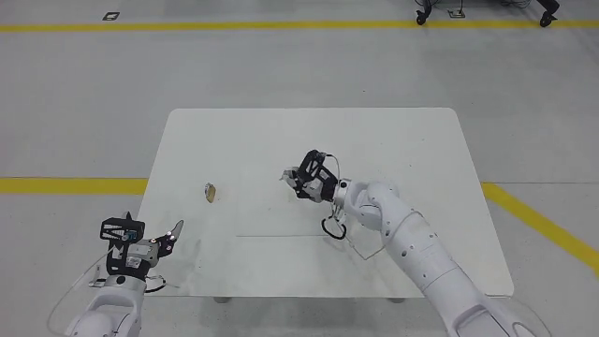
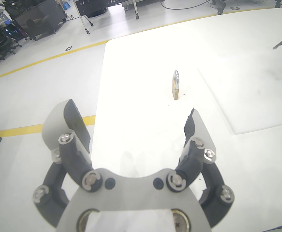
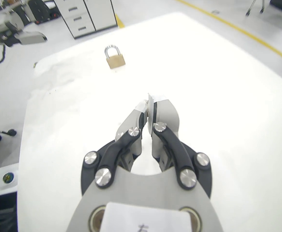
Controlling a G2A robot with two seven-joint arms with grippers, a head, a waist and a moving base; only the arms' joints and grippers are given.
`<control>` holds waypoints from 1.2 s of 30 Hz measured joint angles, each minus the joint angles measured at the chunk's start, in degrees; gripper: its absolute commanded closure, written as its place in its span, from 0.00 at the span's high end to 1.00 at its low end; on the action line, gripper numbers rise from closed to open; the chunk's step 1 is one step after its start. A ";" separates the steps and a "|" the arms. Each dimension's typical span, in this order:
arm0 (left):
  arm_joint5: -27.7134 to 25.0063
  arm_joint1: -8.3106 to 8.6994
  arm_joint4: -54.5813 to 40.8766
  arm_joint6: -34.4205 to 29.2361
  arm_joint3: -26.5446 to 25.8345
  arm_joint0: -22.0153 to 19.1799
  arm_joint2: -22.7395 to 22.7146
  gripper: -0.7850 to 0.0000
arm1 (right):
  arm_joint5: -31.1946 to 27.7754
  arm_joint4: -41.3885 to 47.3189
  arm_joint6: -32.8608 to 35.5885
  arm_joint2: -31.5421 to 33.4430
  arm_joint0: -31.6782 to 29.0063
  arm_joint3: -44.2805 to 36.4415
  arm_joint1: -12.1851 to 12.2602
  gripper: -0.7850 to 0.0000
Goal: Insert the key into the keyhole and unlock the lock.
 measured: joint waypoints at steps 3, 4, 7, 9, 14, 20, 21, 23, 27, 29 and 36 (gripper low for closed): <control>0.00 0.00 0.00 0.00 0.00 0.00 0.00 1.00 | -1.74 -3.57 -9.14 4.14 -4.99 -4.84 2.09 0.00; 0.00 0.00 0.00 0.00 0.00 0.00 0.00 1.00 | -2.43 -4.69 -12.22 5.76 -6.92 -6.52 2.82 0.00; 0.00 0.00 0.00 0.00 0.00 0.00 0.00 1.00 | -4.35 -7.00 -19.06 9.46 -11.40 -10.36 4.40 0.00; 0.00 0.00 0.00 0.00 0.00 0.00 0.00 1.00 | -5.57 -8.16 -22.77 11.64 -13.76 -12.30 5.25 0.00; 0.00 0.00 0.00 0.00 0.00 0.00 0.00 1.00 | -8.82 -10.93 -30.71 16.35 -19.35 -16.17 7.09 0.00; 0.00 0.00 0.00 0.00 0.00 0.00 0.00 1.00 | -9.50 -11.18 -31.44 17.65 -20.81 -16.69 7.56 0.00; 0.00 0.00 0.00 0.00 0.00 0.00 0.00 1.00 | -9.50 -11.18 -31.44 17.64 -20.80 -16.69 7.55 0.00; 0.00 0.00 0.00 0.00 0.00 0.00 0.00 1.00 | -9.50 -11.19 -31.44 17.63 -20.79 -16.68 7.55 0.00; 0.00 0.00 0.00 0.00 0.00 0.00 0.00 1.00 | -9.50 -11.19 -31.44 17.63 -20.80 -16.68 7.55 0.00; 0.00 0.00 0.00 0.00 0.00 0.00 0.00 1.00 | -9.50 -11.19 -31.44 17.64 -20.80 -16.68 7.55 0.00; -0.21 -0.04 -0.72 0.65 -0.32 0.16 -0.27 1.00 | -9.50 -11.19 -31.44 17.64 -20.80 -16.69 7.55 0.00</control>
